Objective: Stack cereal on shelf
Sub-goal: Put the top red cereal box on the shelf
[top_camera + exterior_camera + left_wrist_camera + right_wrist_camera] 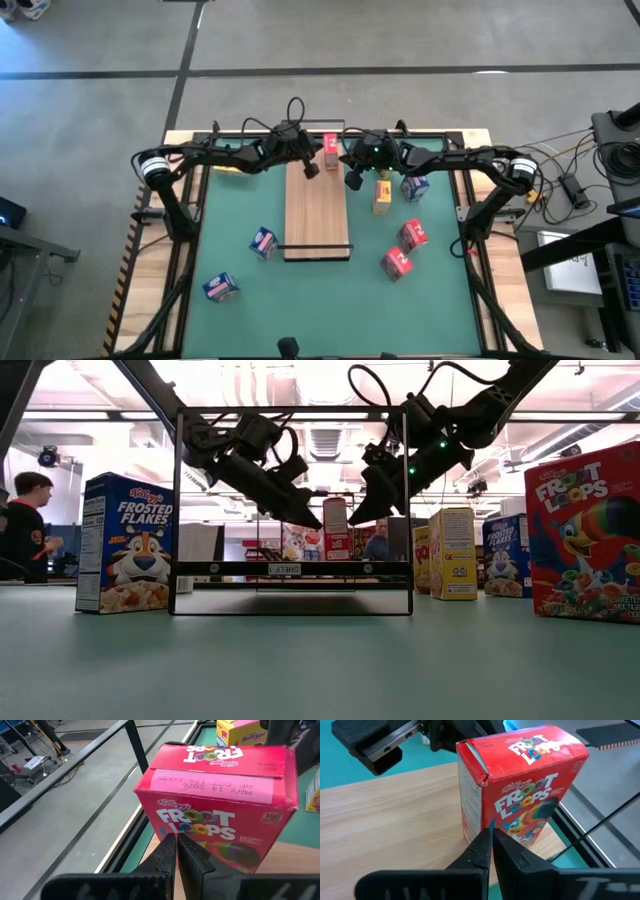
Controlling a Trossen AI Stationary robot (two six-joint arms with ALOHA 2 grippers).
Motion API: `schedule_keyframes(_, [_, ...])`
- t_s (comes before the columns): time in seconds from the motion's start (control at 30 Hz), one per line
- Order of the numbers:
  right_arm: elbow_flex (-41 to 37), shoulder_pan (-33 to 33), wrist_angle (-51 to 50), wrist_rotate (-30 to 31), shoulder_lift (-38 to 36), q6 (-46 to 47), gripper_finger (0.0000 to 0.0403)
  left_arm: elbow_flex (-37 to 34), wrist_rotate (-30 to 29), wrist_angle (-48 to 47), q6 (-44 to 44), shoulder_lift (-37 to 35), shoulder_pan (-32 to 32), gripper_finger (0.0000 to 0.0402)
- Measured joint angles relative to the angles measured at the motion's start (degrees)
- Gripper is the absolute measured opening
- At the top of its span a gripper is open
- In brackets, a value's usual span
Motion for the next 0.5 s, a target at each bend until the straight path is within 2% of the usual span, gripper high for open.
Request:
schedule_keyframes(0.4, [0.0,0.4,-0.9,0.7,-0.1,-0.3,0.0008,0.1,0.1,0.2,-1.5,0.0,-0.1,0.0000])
schedule_keyframes(0.5, [0.0,0.4,-3.0,2.9,-1.1,-0.3,0.0009,0.1,0.0,-0.9,-1.5,0.0,-0.1,0.0000])
